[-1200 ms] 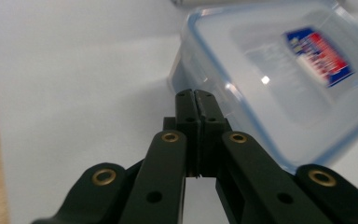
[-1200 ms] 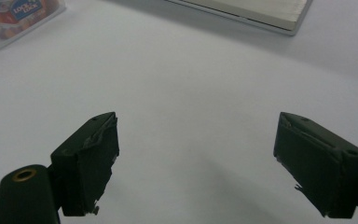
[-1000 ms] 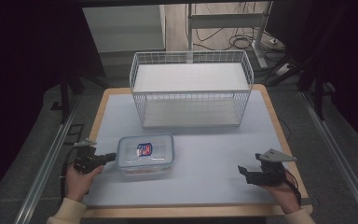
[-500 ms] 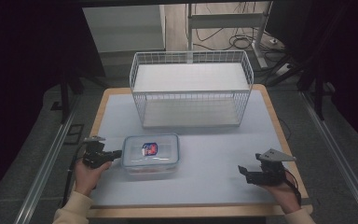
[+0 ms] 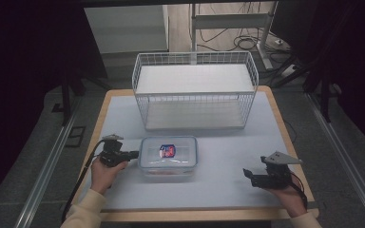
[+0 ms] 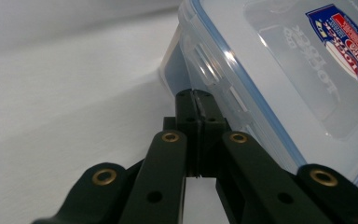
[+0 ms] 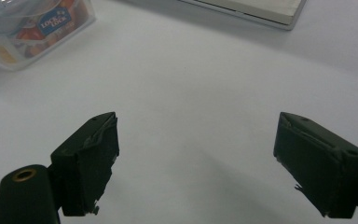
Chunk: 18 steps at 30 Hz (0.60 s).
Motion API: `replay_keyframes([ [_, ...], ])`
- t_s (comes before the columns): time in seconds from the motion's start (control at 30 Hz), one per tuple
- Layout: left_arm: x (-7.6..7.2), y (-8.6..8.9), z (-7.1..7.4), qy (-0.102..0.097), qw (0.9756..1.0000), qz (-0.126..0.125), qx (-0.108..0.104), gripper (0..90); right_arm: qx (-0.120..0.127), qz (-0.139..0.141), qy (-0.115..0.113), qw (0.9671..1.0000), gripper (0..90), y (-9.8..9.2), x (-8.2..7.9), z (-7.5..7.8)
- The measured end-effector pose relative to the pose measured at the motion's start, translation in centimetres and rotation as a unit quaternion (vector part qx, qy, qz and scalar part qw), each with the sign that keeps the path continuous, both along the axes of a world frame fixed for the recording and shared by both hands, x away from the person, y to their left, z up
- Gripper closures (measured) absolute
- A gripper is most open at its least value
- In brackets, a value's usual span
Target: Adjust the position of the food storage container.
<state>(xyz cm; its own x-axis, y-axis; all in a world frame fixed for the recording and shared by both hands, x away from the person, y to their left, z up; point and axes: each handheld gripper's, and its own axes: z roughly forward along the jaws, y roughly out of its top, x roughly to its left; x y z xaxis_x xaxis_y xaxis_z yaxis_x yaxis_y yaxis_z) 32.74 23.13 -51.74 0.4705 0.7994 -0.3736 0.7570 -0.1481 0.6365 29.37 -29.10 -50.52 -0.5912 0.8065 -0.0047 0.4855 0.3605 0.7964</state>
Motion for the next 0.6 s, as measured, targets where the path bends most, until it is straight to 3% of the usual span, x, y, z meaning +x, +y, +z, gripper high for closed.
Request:
replay_keyframes([
  [0.6, 0.3, -4.2, 0.1, 0.006, 0.9989, -0.046, -0.012, 89.9, 0.0, 0.001, -0.001, 1.0, 14.0, 0.0, 0.0, 0.1],
])
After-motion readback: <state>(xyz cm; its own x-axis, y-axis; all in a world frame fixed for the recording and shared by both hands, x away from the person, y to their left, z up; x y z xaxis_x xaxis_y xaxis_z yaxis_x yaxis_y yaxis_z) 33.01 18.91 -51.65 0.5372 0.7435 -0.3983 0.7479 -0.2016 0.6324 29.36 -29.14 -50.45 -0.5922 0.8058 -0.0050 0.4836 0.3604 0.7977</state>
